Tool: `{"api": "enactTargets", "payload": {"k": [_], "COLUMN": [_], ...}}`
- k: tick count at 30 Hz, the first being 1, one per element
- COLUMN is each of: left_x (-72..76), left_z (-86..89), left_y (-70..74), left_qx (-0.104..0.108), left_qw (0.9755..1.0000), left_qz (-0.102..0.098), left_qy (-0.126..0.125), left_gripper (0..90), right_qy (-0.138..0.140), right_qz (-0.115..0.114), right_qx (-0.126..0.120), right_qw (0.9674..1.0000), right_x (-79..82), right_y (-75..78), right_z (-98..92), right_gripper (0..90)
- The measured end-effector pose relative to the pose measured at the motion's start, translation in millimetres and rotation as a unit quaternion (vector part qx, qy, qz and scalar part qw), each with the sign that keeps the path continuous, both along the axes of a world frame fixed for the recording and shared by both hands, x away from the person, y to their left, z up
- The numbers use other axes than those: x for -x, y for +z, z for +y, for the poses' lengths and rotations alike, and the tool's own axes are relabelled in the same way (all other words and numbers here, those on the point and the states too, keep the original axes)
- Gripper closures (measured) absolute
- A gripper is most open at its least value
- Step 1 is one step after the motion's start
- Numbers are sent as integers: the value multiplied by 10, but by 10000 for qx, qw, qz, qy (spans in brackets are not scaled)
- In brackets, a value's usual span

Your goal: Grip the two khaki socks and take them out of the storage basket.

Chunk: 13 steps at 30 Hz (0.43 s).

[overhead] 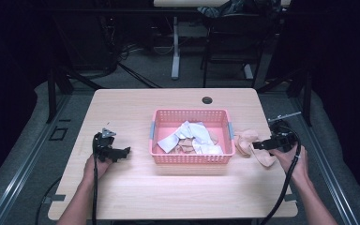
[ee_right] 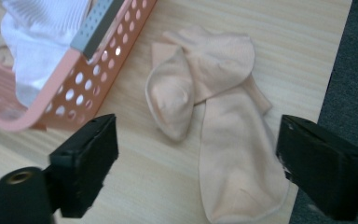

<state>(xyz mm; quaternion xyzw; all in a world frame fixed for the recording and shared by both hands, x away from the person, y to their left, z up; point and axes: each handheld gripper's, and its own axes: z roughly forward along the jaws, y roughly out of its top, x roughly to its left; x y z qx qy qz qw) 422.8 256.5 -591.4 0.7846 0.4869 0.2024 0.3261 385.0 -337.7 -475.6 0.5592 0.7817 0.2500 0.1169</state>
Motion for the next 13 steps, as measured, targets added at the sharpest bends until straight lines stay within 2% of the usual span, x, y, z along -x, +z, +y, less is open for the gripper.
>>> {"api": "enactTargets", "payload": {"k": [2,6,11,13], "left_x": [-1,-1,-2,-5], "left_z": [0,0,0,-1], "left_y": [0,0,-1,-1], "left_qx": [2,2,10,12], "left_qw": [10000,10000,10000,10000], "left_qz": [-2,-2,5,5], "left_qy": [-1,-2,-2,-8], "left_gripper": [0,0,0,0], "right_qy": [36,69,23,-53], "right_qz": [-4,121,235,294], "right_qx": [0,51,108,36], "right_qw": [10000,9999,9997,9995], "right_x": [72,146,161,137], "right_y": [-44,-123,-210,-259], "right_z": [-40,-89,-142,-174], "right_gripper": [47,5,0,0]}}
